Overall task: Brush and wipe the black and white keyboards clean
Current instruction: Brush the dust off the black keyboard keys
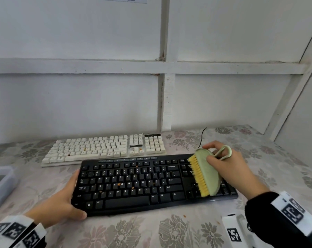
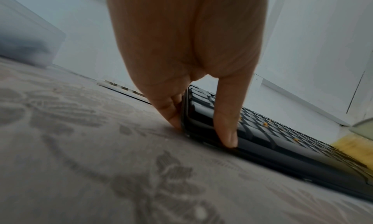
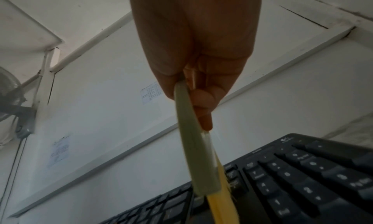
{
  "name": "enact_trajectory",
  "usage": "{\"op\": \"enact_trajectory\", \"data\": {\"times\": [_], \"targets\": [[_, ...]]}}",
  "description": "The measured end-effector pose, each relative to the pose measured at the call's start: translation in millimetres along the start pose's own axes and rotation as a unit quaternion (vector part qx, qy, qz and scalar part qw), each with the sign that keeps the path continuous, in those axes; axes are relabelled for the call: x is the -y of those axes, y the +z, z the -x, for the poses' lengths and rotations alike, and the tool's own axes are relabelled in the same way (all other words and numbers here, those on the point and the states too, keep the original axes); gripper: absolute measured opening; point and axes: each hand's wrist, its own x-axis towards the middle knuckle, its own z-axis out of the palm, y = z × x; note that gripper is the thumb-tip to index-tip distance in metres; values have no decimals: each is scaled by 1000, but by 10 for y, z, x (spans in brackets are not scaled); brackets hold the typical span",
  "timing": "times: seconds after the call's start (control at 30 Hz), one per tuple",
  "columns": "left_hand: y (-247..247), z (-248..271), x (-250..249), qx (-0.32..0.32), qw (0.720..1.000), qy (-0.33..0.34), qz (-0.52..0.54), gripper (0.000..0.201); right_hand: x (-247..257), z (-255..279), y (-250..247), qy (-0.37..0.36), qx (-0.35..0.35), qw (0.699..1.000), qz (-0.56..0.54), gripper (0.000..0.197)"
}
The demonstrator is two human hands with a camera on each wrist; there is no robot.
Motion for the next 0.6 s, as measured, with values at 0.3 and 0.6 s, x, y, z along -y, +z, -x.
{"op": "enact_trajectory", "data": {"times": [0.3, 0.6], "targets": [[14, 18, -29, -9, 1000, 11, -10, 126, 74, 19, -84, 6, -3, 1000, 7, 21], [9, 28, -35, -4, 1000, 1, -5, 143, -7, -5, 123, 3, 2, 1000, -11, 21]]}}
